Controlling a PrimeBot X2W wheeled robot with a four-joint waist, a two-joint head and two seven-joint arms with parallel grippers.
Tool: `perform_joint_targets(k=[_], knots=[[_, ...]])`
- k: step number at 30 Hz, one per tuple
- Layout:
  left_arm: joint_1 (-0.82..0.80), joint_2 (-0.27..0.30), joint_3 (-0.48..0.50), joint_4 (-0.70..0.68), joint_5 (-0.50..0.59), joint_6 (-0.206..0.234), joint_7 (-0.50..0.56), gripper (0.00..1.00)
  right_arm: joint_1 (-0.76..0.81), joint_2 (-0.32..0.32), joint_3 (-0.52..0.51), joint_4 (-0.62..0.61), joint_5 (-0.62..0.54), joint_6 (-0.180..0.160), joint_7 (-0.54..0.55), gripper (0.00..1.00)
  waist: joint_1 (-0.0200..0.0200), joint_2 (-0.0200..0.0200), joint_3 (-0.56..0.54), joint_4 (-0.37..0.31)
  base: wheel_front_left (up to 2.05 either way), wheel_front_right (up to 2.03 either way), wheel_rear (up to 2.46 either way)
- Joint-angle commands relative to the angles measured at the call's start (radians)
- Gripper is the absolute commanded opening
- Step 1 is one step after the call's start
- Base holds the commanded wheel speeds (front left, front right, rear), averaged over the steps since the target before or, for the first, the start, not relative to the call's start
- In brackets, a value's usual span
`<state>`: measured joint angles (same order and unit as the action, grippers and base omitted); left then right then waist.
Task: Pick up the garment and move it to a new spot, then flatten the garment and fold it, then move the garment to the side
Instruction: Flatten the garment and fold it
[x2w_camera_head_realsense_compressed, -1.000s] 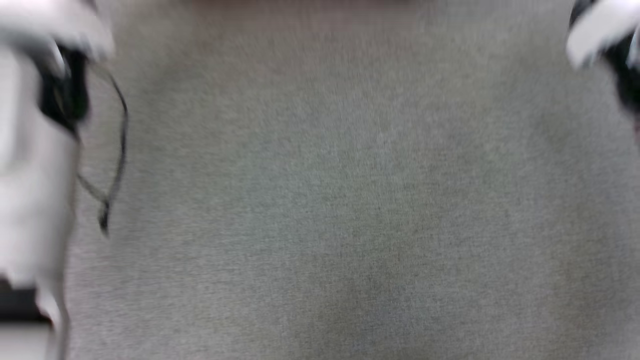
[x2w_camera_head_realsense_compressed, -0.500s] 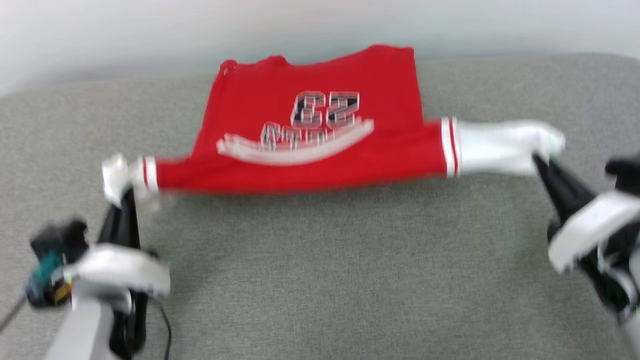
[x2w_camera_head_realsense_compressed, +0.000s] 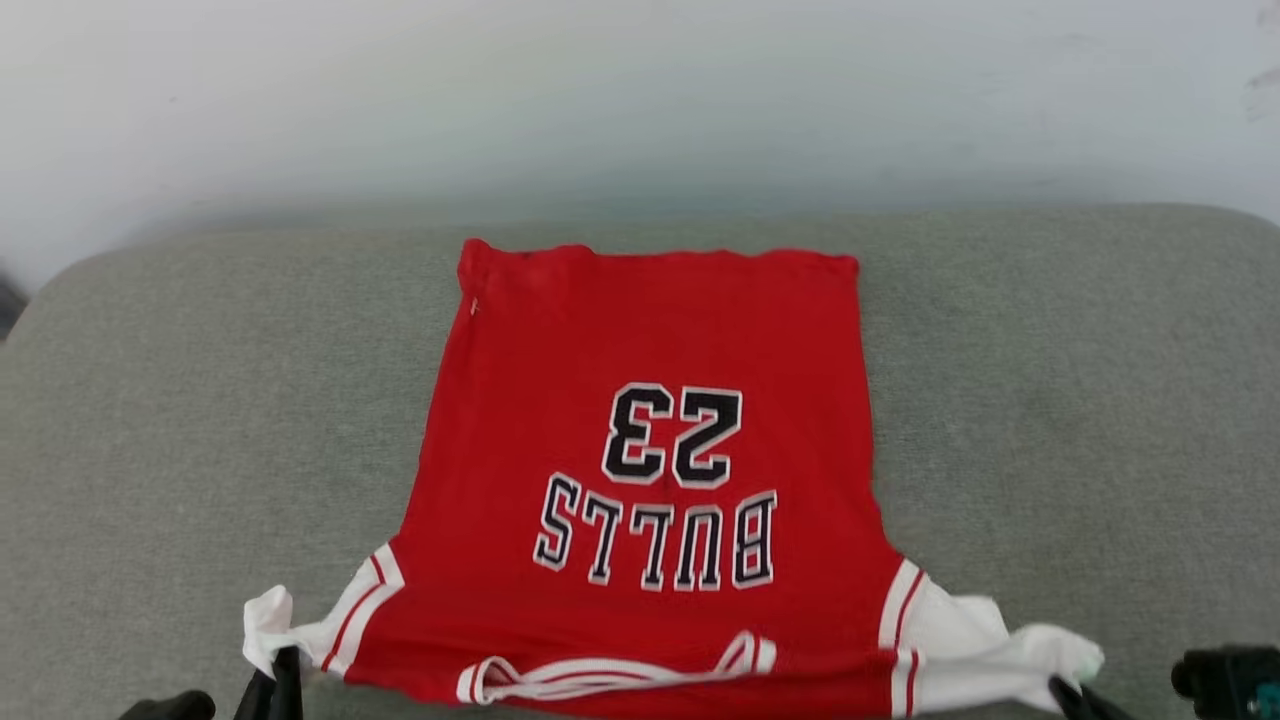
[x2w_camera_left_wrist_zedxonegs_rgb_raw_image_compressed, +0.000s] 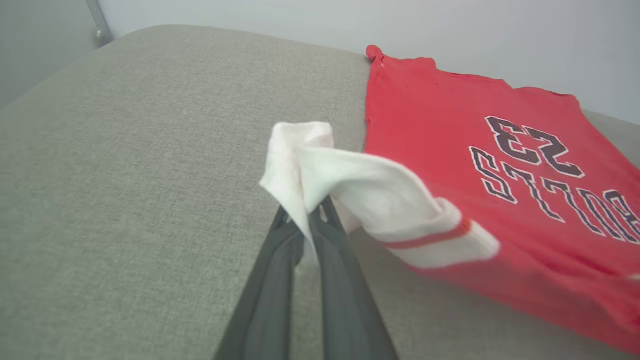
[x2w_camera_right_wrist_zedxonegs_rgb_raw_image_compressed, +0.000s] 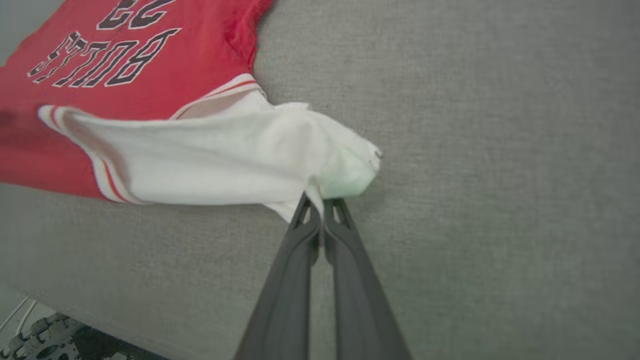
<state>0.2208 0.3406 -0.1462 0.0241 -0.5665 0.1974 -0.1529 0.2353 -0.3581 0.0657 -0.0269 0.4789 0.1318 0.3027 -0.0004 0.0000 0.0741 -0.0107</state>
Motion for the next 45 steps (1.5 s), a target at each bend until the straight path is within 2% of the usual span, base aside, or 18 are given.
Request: perform_joint_targets(k=[1,2,3,4,5,6,11,16,20,24,28,33,36,37,45], knots=[[0.01,0.006,0.007,-0.005,0.0,0.009,0.001,0.0,0.014,0.008,-0.017,-0.006,-0.001,-0.002,0.004,0.0,0.0004,0.0,-0.005,0.006,0.0,0.0,0.0],[0.022,0.004,0.006,-0.015,-0.002,0.013,0.004,0.0,0.038,0.021,-0.026,-0.016,-0.007,-0.002,0.021,0.02,0.0004,0.0,-0.004,0.01,0.0,0.0,0.0],[0.027,0.001,0.004,-0.024,-0.001,0.018,0.004,0.0,0.057,0.027,-0.031,-0.024,-0.019,-0.002,0.037,0.27,0.0004,0.0,-0.002,0.012,0.0,0.0,0.0],[0.031,-0.002,-0.001,-0.031,0.002,0.018,0.004,0.0,0.068,0.044,-0.035,-0.03,-0.011,-0.002,0.051,0.44,0.0004,0.0,-0.003,0.015,0.0,0.0,0.0],[0.034,-0.004,-0.007,-0.037,0.007,0.019,0.004,0.0,0.079,0.056,-0.037,-0.033,-0.007,-0.002,0.066,0.76,0.0004,0.0,-0.004,0.018,0.0,0.0,0.0],[0.033,-0.004,-0.014,-0.04,0.013,0.021,0.005,0.0,0.087,0.055,-0.037,-0.039,-0.014,-0.002,0.077,0.99,0.0004,0.0,-0.004,0.023,0.0,0.0,0.0],[-0.002,-0.009,-0.04,-0.051,0.031,0.007,-0.012,0.0,0.072,0.07,-0.054,-0.087,-0.001,-0.001,0.092,1.0,0.0004,0.0,0.009,0.044,0.0,0.0,0.0],[-0.038,-0.019,-0.062,-0.056,0.052,0.001,-0.032,0.0,-0.04,0.103,-0.16,-0.108,-0.004,-0.001,0.053,1.0,0.0004,0.0,0.039,0.064,0.0,0.0,0.0],[-0.077,-0.029,-0.08,-0.068,0.066,-0.003,-0.046,0.0,-0.22,0.119,-0.219,-0.038,0.001,-0.001,0.044,1.0,0.0004,0.0,0.083,0.081,0.0,0.0,0.0],[-0.13,-0.042,-0.106,-0.081,0.086,-0.017,-0.056,0.0,-0.44,0.086,-0.225,0.101,0.006,-0.001,0.082,1.0,0.0004,0.0,0.143,0.115,0.0,0.0,0.0],[-0.19,-0.063,-0.137,-0.091,0.103,-0.038,-0.072,0.0,-0.654,0.058,-0.211,0.259,0.029,-0.001,0.169,1.0,0.0004,0.0,0.21,0.155,0.0,0.0,0.0],[-0.256,-0.092,-0.174,-0.103,0.124,-0.062,-0.086,0.0,-0.892,0.037,-0.185,0.424,0.01,-0.001,0.338,1.0,0.0004,0.0,0.284,0.203,0.0,0.0,0.0],[-0.293,-0.106,-0.187,-0.109,0.135,-0.075,-0.094,0.0,-1.01,0.044,-0.184,0.499,-0.012,-0.001,0.447,1.0,0.0004,0.0,0.33,0.226,0.0,0.0,0.0],[-0.319,-0.119,-0.2,-0.117,0.143,-0.088,-0.099,0.0,-1.101,0.055,-0.189,0.558,-0.048,-0.001,0.542,1.0,0.0004,0.0,0.365,0.249,0.0,0.0,0.0],[-0.362,-0.145,-0.216,-0.129,0.158,-0.106,-0.107,0.0,-1.212,0.075,-0.226,0.672,-0.155,-0.001,0.674,1.0,0.0004,0.0,0.444,0.293,0.0,0.0,0.0]])
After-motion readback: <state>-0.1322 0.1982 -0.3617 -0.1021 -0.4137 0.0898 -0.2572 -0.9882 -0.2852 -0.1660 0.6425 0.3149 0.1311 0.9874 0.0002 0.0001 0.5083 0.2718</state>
